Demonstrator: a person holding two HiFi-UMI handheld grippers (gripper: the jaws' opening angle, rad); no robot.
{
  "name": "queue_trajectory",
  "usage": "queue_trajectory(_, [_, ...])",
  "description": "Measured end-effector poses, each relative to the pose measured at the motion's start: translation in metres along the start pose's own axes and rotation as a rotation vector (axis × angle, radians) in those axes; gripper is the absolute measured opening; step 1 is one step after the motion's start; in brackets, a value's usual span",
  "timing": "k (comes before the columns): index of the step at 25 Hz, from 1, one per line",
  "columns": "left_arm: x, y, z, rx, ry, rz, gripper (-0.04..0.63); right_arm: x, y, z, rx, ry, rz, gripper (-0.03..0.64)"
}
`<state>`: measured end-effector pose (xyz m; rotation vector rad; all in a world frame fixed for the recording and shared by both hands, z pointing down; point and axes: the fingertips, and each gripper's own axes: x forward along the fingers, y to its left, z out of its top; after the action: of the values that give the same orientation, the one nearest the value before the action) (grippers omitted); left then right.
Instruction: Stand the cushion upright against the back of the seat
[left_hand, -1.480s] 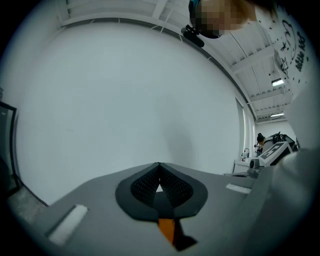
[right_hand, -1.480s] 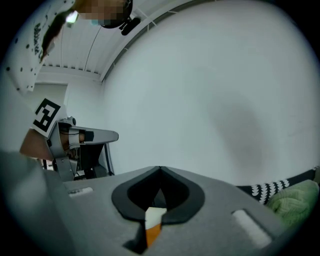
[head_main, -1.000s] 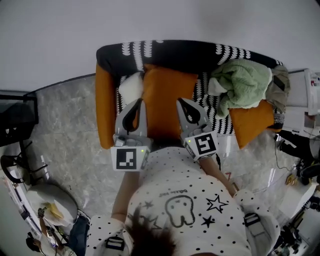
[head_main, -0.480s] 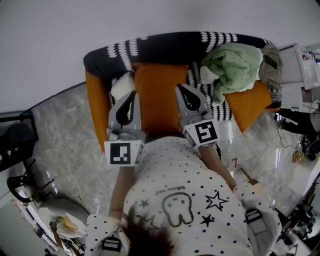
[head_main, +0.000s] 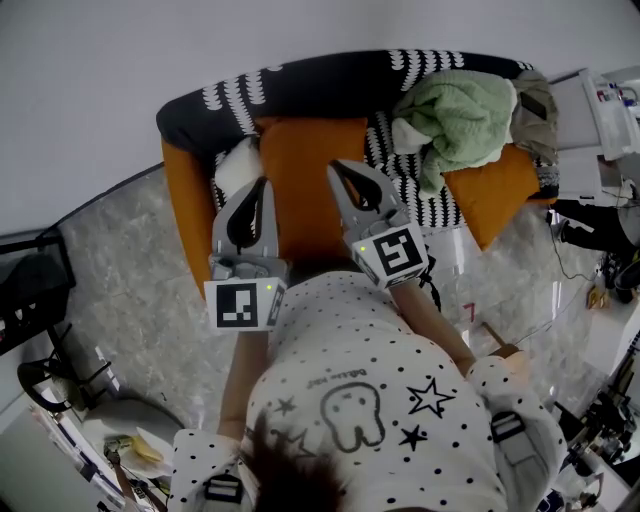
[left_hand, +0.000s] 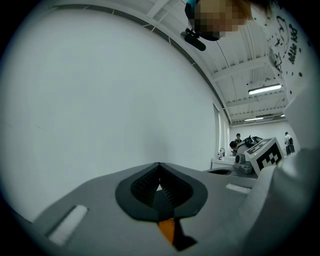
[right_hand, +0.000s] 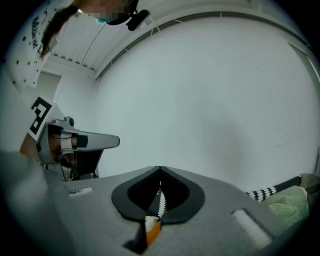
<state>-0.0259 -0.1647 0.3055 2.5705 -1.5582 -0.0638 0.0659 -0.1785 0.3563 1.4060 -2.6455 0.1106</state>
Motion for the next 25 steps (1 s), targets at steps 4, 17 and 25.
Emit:
queue_trajectory(4, [0.002, -0.004, -0.007, -0.010, -0.002, 0.014, -0.003, -0.010, -0.006, -0.007, 0.009, 0.014, -0.007, -0.003])
queue_trajectory(17, [0.041, 0.029, -0.077, -0.040, 0.075, 0.029, 0.094, -0.025, -0.016, -0.037, 0.068, 0.066, -0.015, -0.003])
queue_trajectory(25, [0.097, 0.055, -0.146, -0.075, 0.128, 0.052, 0.104, -0.021, -0.028, -0.068, 0.099, 0.098, -0.010, -0.003])
